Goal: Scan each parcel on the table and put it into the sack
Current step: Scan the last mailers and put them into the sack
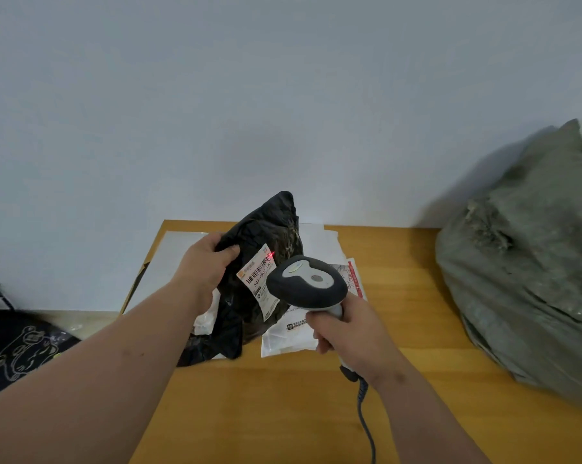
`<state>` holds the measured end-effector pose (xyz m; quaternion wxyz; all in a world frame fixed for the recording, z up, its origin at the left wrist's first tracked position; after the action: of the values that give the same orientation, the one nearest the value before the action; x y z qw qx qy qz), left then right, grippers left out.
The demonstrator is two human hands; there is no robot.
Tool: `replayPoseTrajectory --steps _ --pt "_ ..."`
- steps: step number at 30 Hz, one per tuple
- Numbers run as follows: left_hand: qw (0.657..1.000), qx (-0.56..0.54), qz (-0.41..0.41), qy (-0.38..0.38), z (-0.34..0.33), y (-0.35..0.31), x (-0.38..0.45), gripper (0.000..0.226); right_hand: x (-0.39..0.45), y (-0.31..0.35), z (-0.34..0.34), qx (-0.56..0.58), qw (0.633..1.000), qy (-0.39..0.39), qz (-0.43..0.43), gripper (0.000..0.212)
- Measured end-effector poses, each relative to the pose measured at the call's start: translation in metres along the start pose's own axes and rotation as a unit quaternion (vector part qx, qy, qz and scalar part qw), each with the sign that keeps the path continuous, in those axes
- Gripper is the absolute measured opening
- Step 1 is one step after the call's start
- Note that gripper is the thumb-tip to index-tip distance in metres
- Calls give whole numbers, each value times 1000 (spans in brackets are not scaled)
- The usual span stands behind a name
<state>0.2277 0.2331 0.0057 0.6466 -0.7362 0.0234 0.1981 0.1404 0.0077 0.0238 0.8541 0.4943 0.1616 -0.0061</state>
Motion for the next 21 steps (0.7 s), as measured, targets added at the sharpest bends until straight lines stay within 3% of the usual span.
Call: replayPoseTrajectory --steps 21 --pt "997 32 -26 60 6 -23 -3 17 -21 26 -18 13 998 -52 18 4"
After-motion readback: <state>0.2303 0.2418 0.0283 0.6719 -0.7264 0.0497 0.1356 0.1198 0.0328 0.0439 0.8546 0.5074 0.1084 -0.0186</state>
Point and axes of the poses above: each hand's wrist, its own x-axis towards the middle knuckle, its own z-axis out of the back of the hand, y = z × x, the point moved 4 cm from there along x, towards the middle knuckle, and after that the axes turned 13 degrees about -x, right-handed, at the moved point
